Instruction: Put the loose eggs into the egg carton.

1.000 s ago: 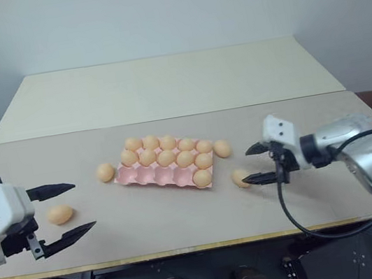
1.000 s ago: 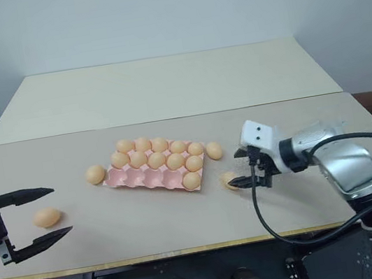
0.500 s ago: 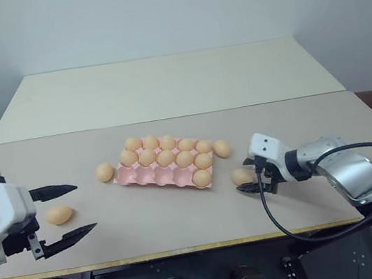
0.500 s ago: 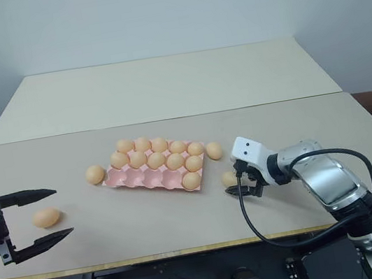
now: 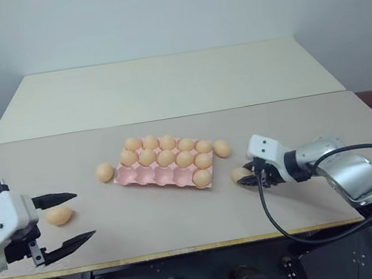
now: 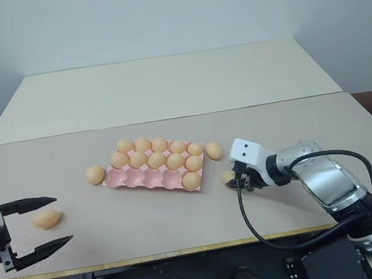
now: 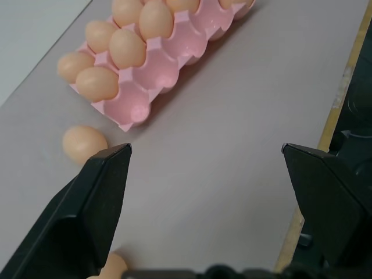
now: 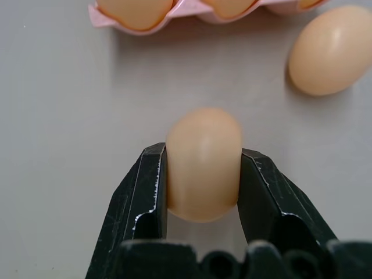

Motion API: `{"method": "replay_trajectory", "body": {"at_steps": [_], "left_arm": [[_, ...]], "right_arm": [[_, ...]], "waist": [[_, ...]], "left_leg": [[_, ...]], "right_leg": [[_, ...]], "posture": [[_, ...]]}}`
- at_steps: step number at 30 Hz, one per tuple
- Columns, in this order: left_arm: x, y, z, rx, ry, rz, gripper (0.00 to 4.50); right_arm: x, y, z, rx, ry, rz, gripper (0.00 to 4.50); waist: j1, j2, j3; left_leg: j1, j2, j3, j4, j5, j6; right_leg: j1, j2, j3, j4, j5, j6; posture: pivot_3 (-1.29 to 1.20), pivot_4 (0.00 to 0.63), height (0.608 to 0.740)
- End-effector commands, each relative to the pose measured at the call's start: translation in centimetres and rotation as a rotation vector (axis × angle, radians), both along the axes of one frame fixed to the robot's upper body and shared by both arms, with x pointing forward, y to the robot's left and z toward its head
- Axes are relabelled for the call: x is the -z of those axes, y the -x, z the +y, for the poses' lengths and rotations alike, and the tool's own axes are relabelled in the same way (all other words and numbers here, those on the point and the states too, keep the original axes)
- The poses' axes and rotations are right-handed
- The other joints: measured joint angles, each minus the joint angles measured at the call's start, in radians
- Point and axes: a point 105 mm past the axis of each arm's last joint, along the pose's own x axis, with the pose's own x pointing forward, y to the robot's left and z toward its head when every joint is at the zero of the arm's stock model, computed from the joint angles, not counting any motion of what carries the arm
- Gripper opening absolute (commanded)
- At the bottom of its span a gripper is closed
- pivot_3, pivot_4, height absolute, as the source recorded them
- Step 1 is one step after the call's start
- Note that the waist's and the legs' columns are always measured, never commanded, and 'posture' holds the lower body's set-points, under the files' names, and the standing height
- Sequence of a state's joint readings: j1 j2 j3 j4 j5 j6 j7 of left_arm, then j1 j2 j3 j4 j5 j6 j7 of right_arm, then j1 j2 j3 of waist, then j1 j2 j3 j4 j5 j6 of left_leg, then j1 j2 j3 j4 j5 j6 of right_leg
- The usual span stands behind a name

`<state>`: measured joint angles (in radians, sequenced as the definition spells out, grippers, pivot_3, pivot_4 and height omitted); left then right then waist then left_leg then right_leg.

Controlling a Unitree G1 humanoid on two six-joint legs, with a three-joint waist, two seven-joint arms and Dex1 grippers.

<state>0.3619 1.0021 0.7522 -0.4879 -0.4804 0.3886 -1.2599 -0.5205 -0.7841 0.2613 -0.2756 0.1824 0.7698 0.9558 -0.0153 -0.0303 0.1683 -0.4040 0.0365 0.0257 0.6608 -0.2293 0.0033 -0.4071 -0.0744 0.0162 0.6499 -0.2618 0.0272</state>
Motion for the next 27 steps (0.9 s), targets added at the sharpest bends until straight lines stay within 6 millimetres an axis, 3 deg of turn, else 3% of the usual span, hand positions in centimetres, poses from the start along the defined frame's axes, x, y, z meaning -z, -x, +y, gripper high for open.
{"method": "replay_trajectory", "body": {"at_steps": [1, 5, 8, 14, 20, 23, 27], "left_arm": [[-0.2, 0.3, 0.6, -0.014, -0.033, -0.017, 4.5], [-0.1, 0.4, 0.8, -0.018, -0.036, -0.014, 4.5], [-0.1, 0.4, 0.7, -0.021, -0.036, -0.02, 4.5], [0.0, 0.6, 0.4, -0.024, -0.033, -0.026, 4.5], [0.3, 0.9, 0.4, -0.037, -0.036, -0.023, 4.5], [0.4, 1.1, 0.5, -0.046, -0.041, -0.02, 4.5], [0.4, 1.4, 0.6, -0.052, -0.042, -0.017, 4.5]], "right_arm": [[-4.8, 0.0, 2.3, -0.069, -0.077, -0.155, 1.62], [-6.9, 0.2, 5.3, -0.129, -0.174, -0.22, 1.62], [-7.3, 0.5, 7.9, -0.163, -0.259, -0.226, 1.62], [-5.1, 0.6, 11.4, -0.196, -0.272, -0.203, 1.62], [-3.9, 0.0, 12.7, -0.187, -0.264, -0.226, 1.62], [-4.0, -0.1, 13.0, -0.195, -0.265, -0.247, 2.38], [-3.6, -0.2, 12.9, -0.202, -0.247, -0.268, 3.76]], "waist": [[-0.003, 0.0, 0.0], [-0.001, 0.0, 0.0], [-0.001, 0.0, 0.0], [0.0, 0.0, 0.0], [-0.001, 0.0, 0.0], [-0.001, 0.0, 0.0], [-0.001, -0.001, 0.0]], "left_leg": [[0.0, 0.0, 0.0, 0.0, 0.0, 0.0], [0.0, 0.001, 0.0, 0.0, 0.0, 0.0], [0.0, 0.001, 0.0, 0.0, 0.0, 0.0], [-0.001, 0.0, -0.001, 0.0, 0.0, 0.0], [0.0, 0.0, -0.001, 0.0, 0.0, 0.0], [-0.001, 0.0, -0.001, 0.0, 0.0, 0.0], [0.0, 0.0, -0.001, 0.0, 0.0, 0.0]], "right_leg": [[0.0, 0.0, 0.0, 0.0, 0.0, 0.0], [0.0, 0.001, 0.0, 0.0, 0.0, 0.0], [0.0, 0.001, 0.0, 0.0, 0.0, 0.0], [-0.001, -0.001, -0.001, 0.001, 0.0, 0.0], [-0.001, -0.001, -0.001, 0.002, 0.0, -0.001], [-0.002, -0.001, -0.001, 0.002, 0.0, -0.001], [-0.002, -0.001, 0.0, 0.003, 0.0, -0.001]], "posture": [[0.0, 0.15, 0.74], [0.0, 0.15, 0.74], [0.0, 0.15, 0.74], [0.0, 0.15, 0.74], [0.0, 0.15, 0.74], [0.0, 0.15, 0.74], [0.0, 0.15, 0.74]]}}
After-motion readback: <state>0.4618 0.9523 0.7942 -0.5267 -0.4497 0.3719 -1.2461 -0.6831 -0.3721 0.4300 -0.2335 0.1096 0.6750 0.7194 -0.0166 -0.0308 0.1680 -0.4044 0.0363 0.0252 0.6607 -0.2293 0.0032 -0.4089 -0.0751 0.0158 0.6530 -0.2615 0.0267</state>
